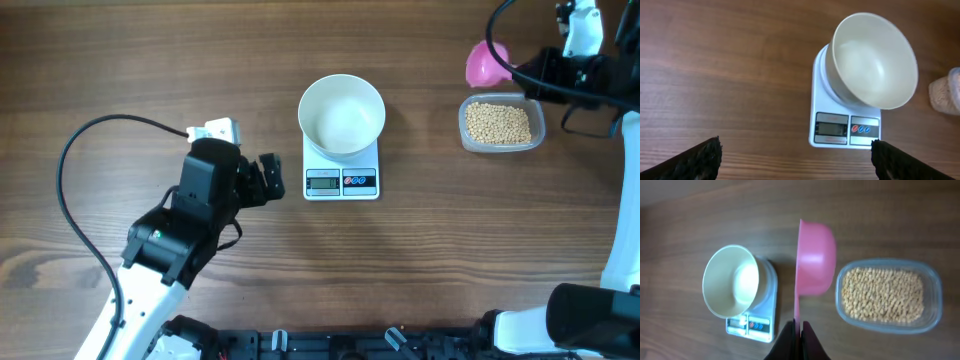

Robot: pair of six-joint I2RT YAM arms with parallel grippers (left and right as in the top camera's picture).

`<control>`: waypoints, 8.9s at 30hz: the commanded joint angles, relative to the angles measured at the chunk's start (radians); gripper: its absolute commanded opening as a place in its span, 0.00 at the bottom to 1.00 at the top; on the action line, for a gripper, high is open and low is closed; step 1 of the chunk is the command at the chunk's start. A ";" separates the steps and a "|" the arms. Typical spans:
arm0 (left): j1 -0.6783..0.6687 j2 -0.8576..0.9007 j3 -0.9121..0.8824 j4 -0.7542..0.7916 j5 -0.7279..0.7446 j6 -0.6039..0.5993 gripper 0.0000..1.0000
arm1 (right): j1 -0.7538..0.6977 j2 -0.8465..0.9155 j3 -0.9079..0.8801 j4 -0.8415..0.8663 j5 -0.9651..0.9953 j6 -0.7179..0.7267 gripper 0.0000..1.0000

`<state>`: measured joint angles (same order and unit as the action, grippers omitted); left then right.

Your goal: Scoop item into bowl and weigh 150g on scale

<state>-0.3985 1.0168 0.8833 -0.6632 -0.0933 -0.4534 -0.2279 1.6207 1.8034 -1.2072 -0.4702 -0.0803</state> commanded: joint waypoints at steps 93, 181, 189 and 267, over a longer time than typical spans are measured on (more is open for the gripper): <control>0.004 0.060 -0.001 0.121 0.040 -0.002 1.00 | 0.000 0.027 0.001 0.125 0.127 -0.068 0.04; -0.239 0.092 0.003 -0.025 0.082 0.027 1.00 | 0.002 0.027 0.001 -0.151 -0.028 0.057 0.04; -0.239 0.092 0.003 0.001 0.097 -0.006 1.00 | 0.002 0.027 0.001 -0.150 -0.027 0.055 0.04; -0.239 0.092 0.003 0.000 0.097 -0.006 1.00 | 0.002 -0.089 -0.407 0.240 0.396 -0.231 0.04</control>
<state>-0.6331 1.1034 0.8810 -0.6655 -0.0021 -0.4538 -0.2272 1.5204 1.4063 -0.9901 -0.0891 -0.2554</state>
